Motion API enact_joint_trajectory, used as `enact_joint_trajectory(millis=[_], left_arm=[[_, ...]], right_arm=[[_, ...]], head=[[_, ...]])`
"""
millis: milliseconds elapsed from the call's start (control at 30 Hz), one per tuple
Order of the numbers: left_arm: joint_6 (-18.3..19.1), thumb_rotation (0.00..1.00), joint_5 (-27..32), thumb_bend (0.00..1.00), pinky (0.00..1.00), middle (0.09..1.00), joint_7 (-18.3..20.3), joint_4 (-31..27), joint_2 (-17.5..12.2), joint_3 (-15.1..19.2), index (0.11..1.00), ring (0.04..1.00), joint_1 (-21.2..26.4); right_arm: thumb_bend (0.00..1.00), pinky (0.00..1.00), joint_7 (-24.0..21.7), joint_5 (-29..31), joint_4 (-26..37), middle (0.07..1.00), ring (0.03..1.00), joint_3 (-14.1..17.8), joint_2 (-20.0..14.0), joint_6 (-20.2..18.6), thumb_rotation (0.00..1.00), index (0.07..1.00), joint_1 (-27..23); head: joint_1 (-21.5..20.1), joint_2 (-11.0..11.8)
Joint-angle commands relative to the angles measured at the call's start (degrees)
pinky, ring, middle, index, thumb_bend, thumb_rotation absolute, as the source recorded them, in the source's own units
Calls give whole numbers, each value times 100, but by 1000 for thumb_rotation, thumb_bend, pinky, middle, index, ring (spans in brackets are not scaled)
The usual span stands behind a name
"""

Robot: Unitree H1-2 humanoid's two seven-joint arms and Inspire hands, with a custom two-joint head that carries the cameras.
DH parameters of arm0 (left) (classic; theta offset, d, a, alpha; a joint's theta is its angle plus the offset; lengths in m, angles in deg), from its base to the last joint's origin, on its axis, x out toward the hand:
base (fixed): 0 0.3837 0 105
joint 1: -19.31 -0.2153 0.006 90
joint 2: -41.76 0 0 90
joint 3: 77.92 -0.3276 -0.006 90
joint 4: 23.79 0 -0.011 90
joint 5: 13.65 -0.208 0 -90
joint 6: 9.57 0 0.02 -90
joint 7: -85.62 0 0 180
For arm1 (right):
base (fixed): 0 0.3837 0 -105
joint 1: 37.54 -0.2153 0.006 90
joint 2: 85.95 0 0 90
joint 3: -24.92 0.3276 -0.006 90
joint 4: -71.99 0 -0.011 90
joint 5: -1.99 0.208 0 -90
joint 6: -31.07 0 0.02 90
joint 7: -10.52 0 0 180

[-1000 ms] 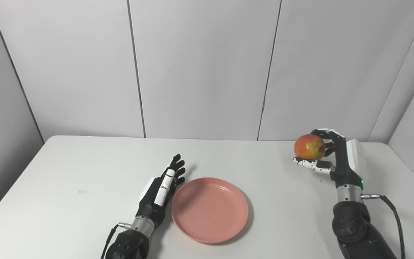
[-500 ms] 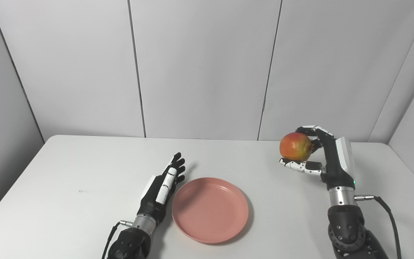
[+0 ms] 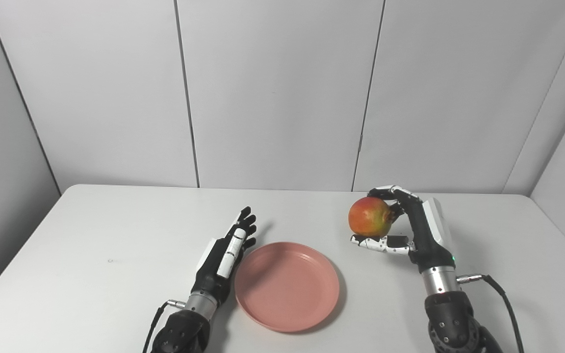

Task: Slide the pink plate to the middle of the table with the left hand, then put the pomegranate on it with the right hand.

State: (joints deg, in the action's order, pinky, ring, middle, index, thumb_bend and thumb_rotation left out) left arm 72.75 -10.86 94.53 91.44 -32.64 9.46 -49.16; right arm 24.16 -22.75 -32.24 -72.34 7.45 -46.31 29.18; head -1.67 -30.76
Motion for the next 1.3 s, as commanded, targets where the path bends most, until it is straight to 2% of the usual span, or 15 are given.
enact_joint_trajectory(millis=[0, 67, 200, 467, 1100, 1267], left_arm=[[-107, 1000, -16, 530, 938, 978, -45, 139, 94, -45, 983, 970, -67], [-112, 1000, -14, 530, 940, 978, -44, 150, 102, -36, 982, 971, -65], [-112, 1000, -25, 526, 940, 979, -46, 133, 111, -36, 984, 970, -71], [-120, 1000, -62, 527, 939, 978, -59, 123, 134, -37, 982, 970, -79], [-81, 1000, -115, 524, 941, 984, -132, 11, 164, -82, 977, 972, -104], [-129, 1000, -234, 518, 927, 973, -212, 13, 149, -115, 965, 961, -96]], right_arm=[[510, 382, -46, -34, 345, 486, 399, -8, 26, 179, 0, 555, -153], [510, 380, -120, -32, 429, 483, 398, -38, 66, 145, 0, 555, -135], [510, 381, -245, 3, 400, 481, 398, -148, 97, 346, 0, 554, -173], [508, 350, -567, 153, 504, 475, 385, -315, 321, 249, 0, 561, -142], [510, 389, -991, -187, 379, 486, 400, -866, 695, 145, 0, 550, -26], [509, 383, -956, -391, 172, 487, 395, -973, 682, 313, 0, 552, -28]], head=[[2, 4], [4, 8], [10, 17], [42, 9], [105, -49], [105, -58]])
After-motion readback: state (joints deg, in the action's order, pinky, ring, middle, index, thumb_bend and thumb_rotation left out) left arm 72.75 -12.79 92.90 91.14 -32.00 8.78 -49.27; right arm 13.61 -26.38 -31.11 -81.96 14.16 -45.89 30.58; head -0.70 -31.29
